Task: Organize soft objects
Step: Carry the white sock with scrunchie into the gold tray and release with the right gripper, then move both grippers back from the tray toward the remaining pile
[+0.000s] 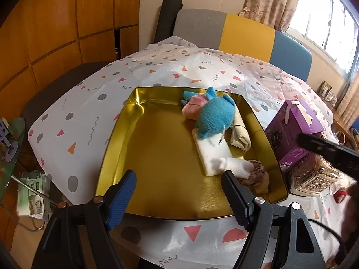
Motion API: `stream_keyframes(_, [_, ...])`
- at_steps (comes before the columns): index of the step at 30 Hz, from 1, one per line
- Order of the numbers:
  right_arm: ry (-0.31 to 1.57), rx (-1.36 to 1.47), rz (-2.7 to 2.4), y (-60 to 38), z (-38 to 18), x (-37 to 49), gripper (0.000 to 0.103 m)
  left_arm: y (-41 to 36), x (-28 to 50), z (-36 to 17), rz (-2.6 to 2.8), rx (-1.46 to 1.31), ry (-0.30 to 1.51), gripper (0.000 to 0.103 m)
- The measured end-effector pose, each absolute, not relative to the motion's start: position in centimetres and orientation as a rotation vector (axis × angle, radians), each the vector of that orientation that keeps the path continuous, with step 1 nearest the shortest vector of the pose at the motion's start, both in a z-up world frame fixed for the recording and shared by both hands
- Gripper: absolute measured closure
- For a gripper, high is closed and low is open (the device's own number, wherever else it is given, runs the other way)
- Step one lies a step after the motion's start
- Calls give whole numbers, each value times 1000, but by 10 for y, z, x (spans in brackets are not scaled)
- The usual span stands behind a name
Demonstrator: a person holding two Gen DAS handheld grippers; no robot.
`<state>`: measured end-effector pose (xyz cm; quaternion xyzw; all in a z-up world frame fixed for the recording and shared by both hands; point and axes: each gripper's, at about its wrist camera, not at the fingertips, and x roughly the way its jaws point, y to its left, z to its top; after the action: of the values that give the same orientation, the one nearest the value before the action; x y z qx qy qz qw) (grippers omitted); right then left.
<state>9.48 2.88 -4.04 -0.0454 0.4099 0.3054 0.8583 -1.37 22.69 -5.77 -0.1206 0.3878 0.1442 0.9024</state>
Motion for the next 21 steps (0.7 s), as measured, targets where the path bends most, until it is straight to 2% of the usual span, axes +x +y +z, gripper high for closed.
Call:
stream_keyframes(11, [721, -58, 383, -102, 1, 102, 62, 208, -10, -54, 254, -197, 802, 24])
stream_keyframes(21, [753, 148, -115, -286, -28, 141, 62, 167, -1, -16, 122, -105, 716, 24])
